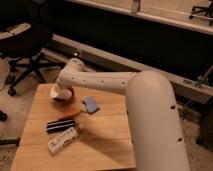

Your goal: Place the ceramic cup in the ceramic bowl

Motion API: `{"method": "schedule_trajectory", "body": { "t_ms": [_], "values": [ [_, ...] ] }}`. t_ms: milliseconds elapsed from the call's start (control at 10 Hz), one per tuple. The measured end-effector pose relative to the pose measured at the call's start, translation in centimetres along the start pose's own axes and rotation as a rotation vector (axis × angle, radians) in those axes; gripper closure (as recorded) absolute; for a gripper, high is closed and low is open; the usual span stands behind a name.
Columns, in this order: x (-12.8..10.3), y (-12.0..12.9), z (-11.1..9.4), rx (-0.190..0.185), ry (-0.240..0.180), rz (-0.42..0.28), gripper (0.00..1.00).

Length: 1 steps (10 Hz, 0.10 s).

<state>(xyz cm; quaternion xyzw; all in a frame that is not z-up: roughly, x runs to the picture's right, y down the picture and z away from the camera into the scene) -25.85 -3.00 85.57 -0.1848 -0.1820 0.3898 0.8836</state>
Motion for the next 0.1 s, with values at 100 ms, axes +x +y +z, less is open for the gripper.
{"method": "schedule_trajectory", "body": {
  "t_ms": [100],
  "values": [
    [0.07, -0.61, -0.63, -0.002, -0.029, 0.021, 0.38]
  ]
}}
